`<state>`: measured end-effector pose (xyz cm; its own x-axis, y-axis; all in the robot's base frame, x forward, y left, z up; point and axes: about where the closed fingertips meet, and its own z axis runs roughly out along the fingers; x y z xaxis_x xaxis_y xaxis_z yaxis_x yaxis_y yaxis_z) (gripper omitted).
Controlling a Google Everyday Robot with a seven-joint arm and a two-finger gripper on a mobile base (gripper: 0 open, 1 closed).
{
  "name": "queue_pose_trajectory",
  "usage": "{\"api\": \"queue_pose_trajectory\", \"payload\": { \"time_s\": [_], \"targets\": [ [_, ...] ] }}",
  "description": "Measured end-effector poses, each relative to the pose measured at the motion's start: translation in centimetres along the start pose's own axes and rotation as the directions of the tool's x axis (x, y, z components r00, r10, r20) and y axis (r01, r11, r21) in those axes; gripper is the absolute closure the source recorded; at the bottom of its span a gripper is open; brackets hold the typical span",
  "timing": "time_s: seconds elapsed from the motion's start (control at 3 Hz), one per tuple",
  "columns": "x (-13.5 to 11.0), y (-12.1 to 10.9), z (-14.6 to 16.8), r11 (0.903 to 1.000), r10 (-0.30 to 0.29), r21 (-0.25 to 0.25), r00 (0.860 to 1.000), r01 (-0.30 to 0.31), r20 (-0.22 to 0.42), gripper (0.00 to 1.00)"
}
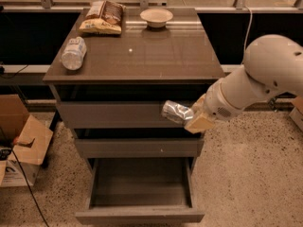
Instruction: Place redbull can into bottom drawer
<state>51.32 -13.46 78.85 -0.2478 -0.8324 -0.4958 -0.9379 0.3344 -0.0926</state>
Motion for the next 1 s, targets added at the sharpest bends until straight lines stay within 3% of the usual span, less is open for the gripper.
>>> {"api": "queue_pose_trajectory", "payload": {
  "time_s": [0.33,0.67,1.0],
  "targets": [
    [3.1,0.1,5.1,0.9953,0.091,-0.037,0.995,-0.089,0.030,1.00],
    [7.6,-0.8,11.2,0.9781,0.205,-0.052,0.975,-0.201,0.080,1.00],
    [7.6,-0.8,11.5,0.9777,0.207,-0.053,0.975,-0.203,0.082,1.00]
  ]
}}
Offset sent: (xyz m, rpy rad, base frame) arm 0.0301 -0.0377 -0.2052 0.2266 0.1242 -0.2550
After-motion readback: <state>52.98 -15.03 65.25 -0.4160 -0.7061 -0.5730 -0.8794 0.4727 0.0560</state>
